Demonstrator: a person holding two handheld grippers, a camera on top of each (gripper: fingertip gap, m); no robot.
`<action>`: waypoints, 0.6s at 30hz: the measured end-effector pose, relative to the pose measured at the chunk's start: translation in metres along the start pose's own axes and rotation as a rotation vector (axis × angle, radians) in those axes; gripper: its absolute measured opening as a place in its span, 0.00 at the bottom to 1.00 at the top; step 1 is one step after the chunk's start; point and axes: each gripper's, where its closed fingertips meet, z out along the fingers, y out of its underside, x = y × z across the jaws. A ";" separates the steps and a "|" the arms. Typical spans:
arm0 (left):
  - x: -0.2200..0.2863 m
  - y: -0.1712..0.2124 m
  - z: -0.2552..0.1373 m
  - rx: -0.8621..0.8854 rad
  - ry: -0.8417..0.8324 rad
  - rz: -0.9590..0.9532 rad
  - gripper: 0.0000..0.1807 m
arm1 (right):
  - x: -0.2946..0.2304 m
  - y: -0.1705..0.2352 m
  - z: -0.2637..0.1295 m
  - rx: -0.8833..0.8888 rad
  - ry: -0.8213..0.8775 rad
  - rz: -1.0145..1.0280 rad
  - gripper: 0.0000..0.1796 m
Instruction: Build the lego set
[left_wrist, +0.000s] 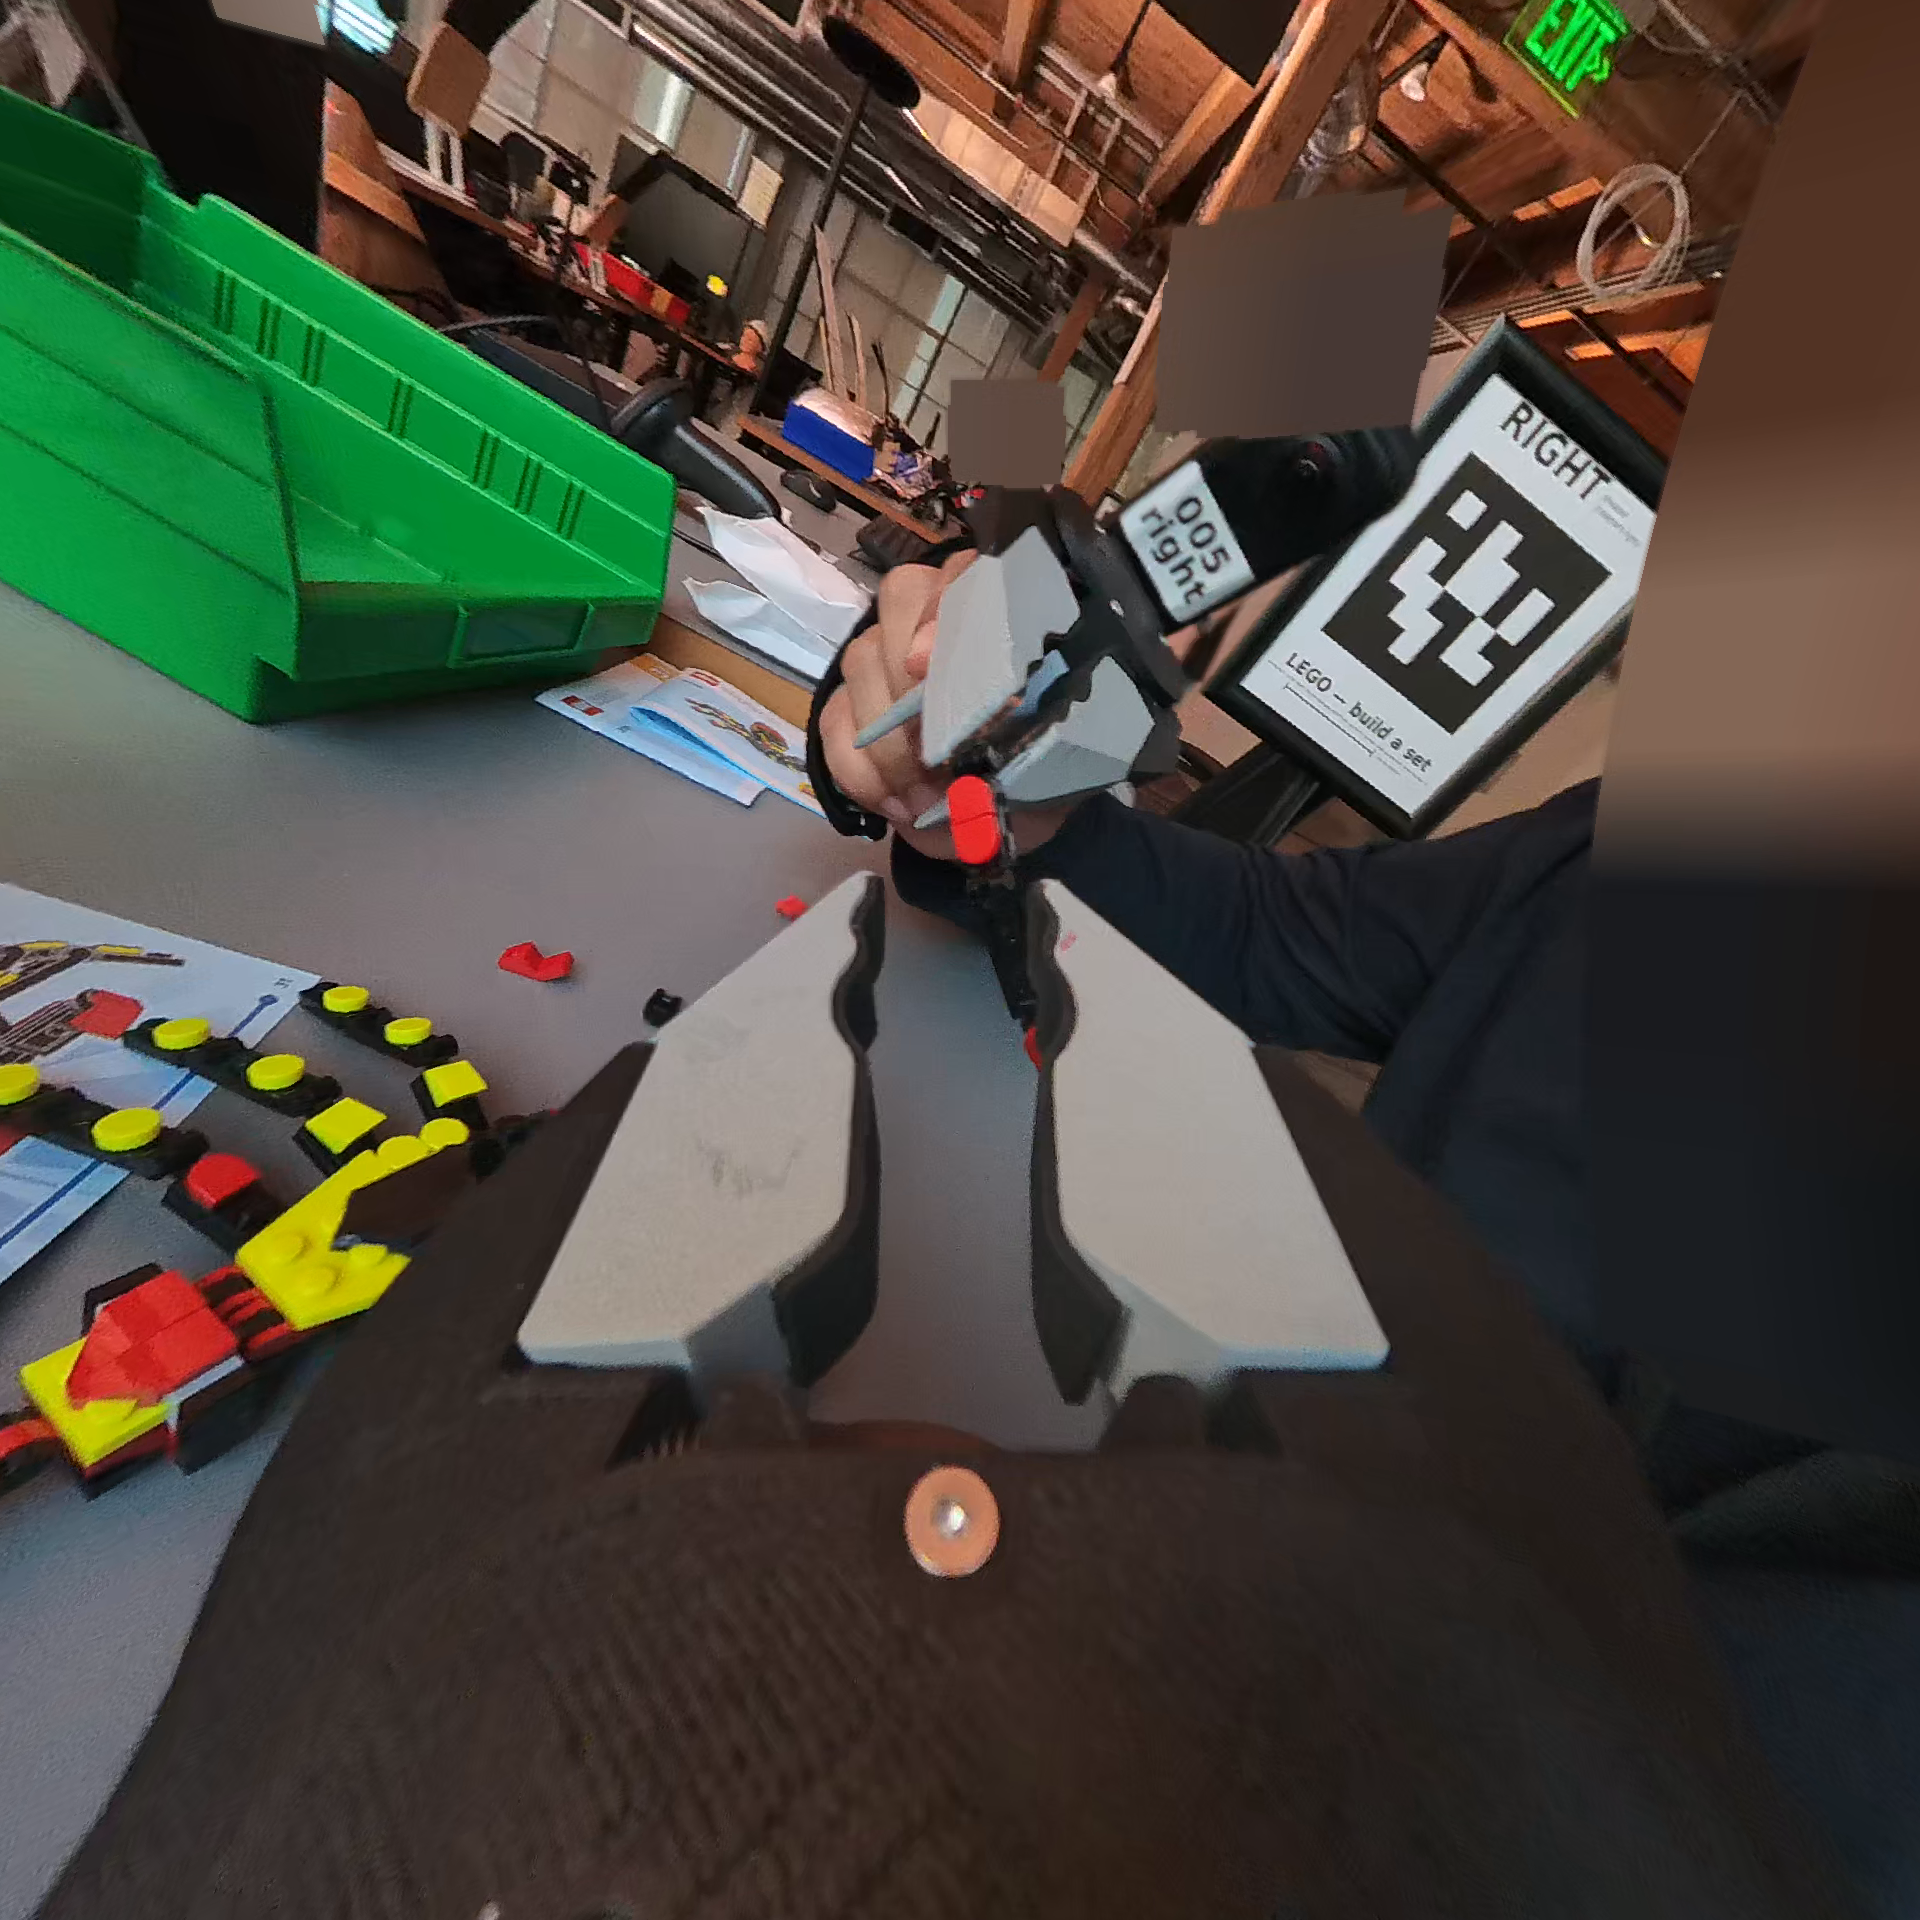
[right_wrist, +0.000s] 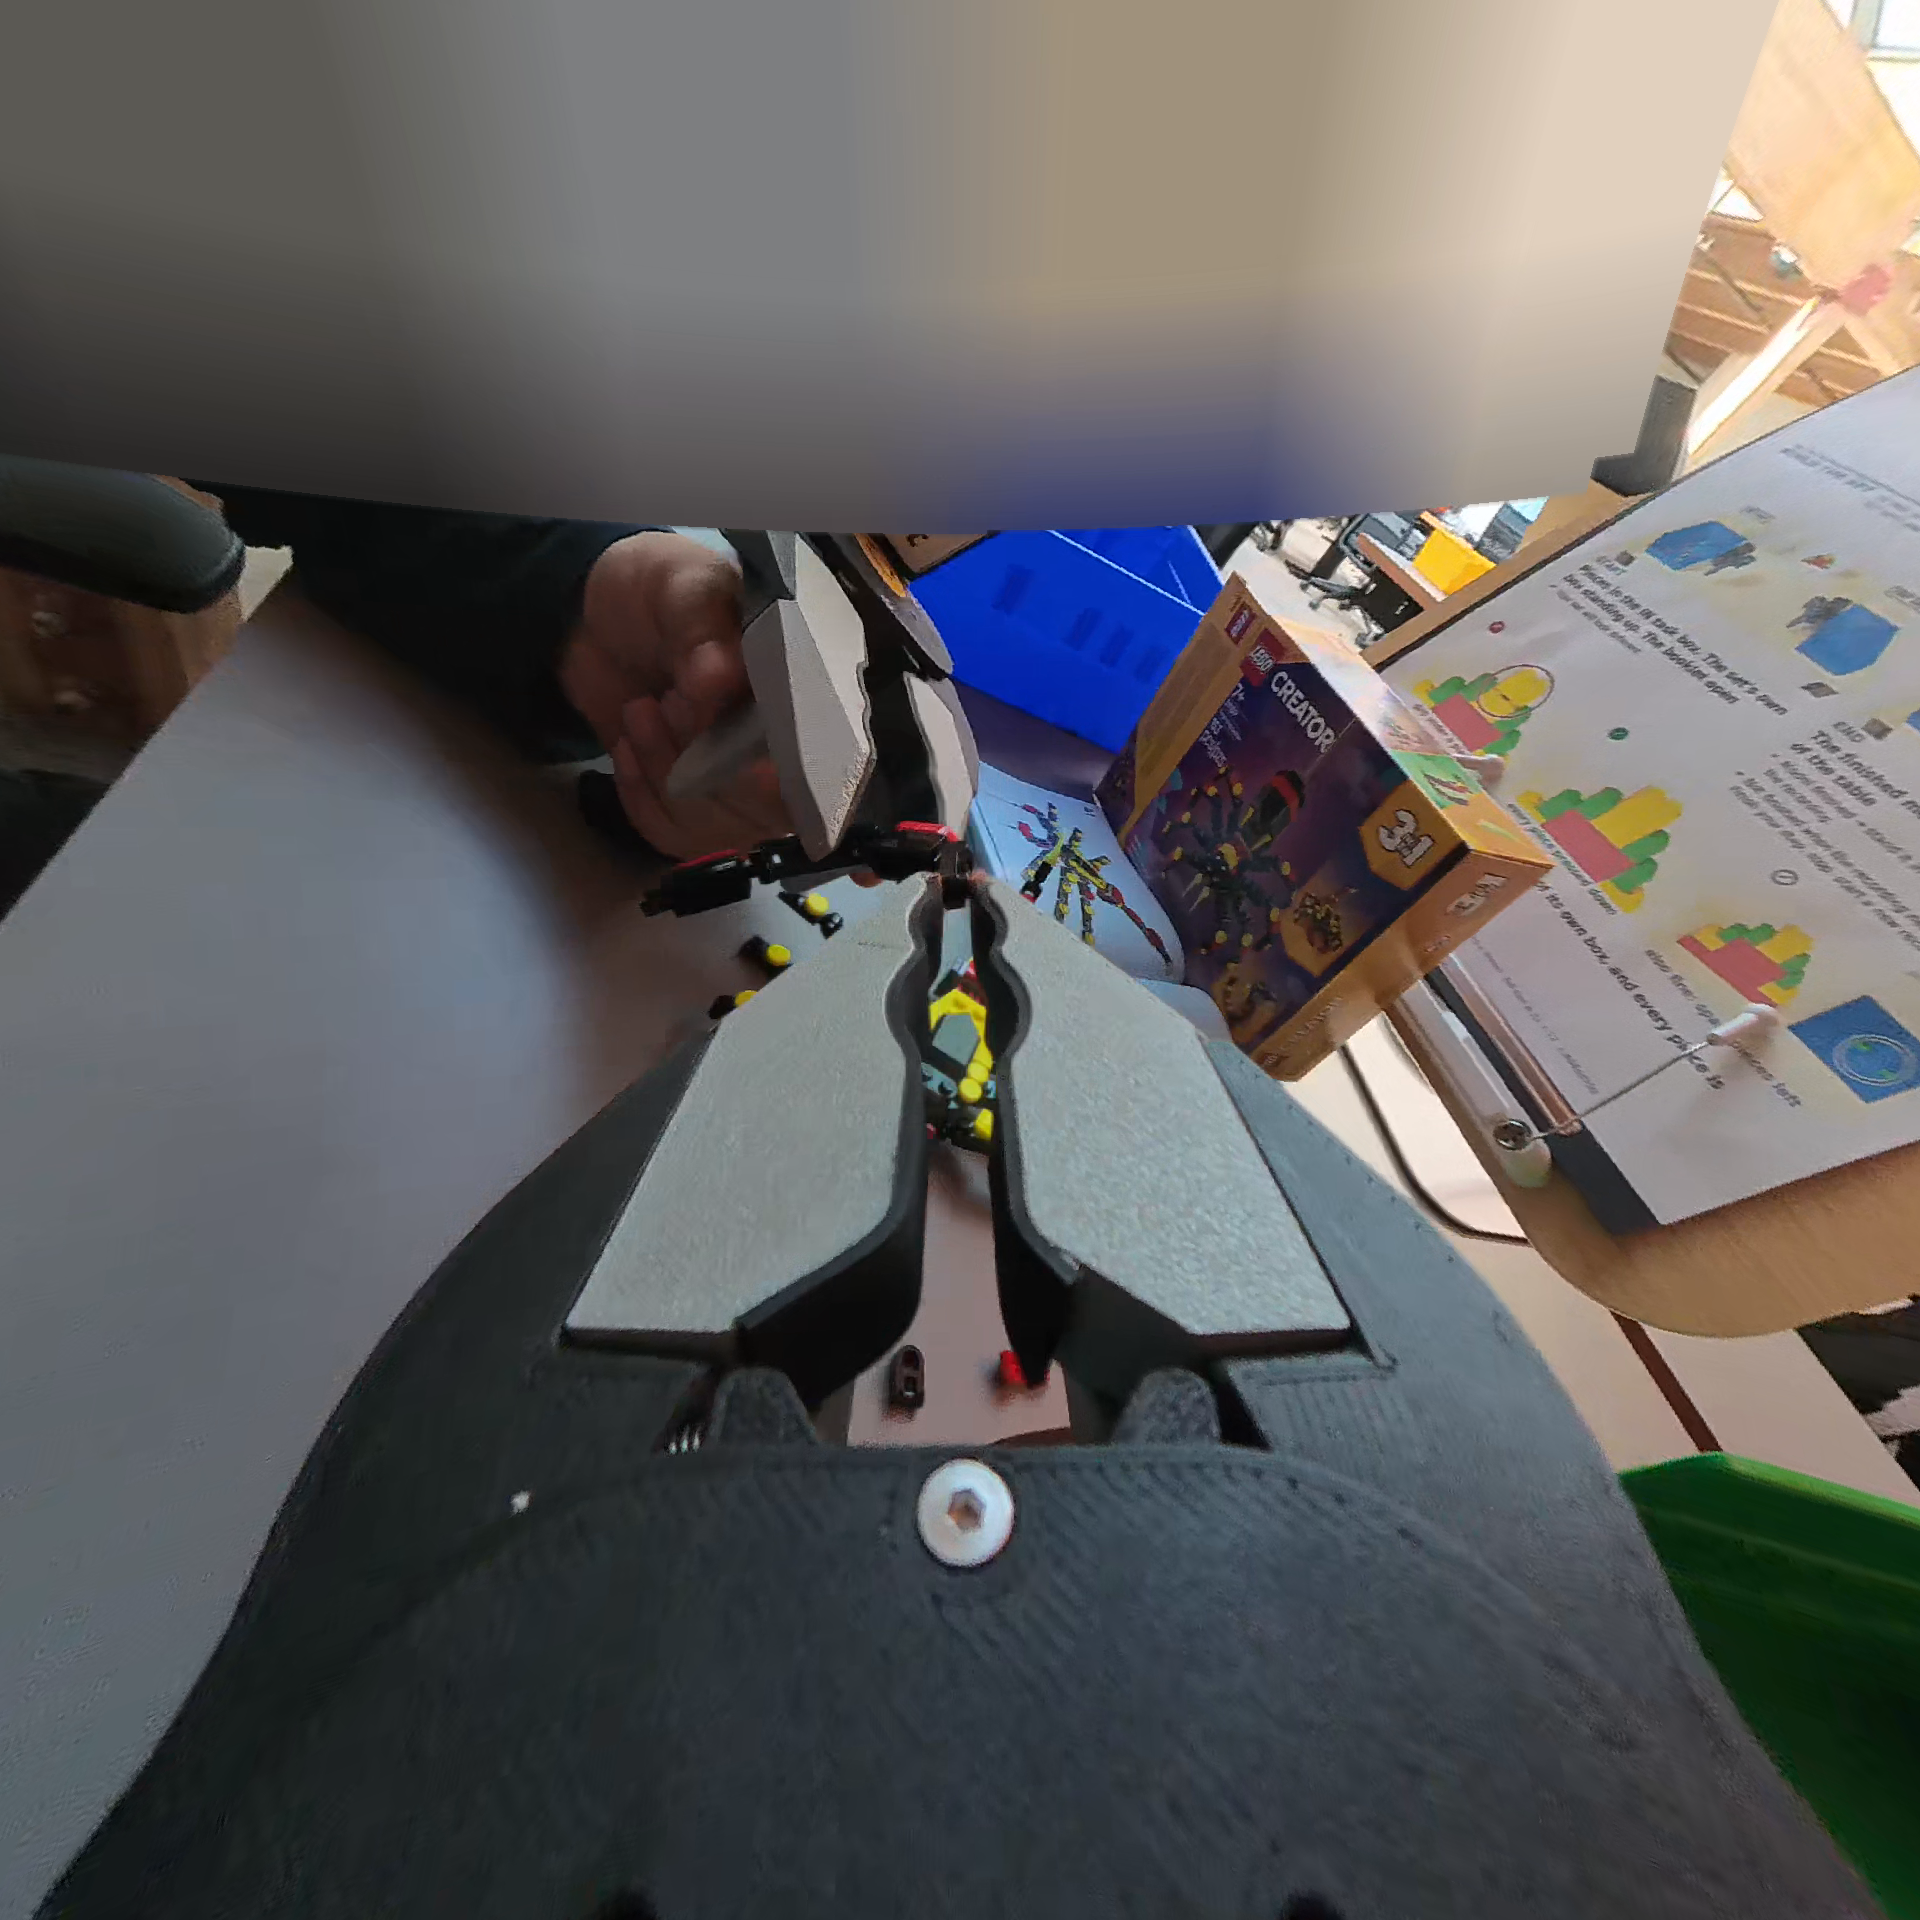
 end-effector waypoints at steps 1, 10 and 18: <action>0.004 0.001 0.001 -0.003 0.019 0.012 0.10 | -0.002 0.000 0.000 0.003 -0.016 0.004 0.01; 0.013 0.007 0.005 -0.031 0.037 0.045 0.03 | -0.017 -0.001 0.003 0.012 -0.098 0.007 0.02; 0.015 -0.009 0.003 0.087 0.046 -0.060 0.02 | -0.007 -0.004 0.001 0.008 0.003 -0.076 0.01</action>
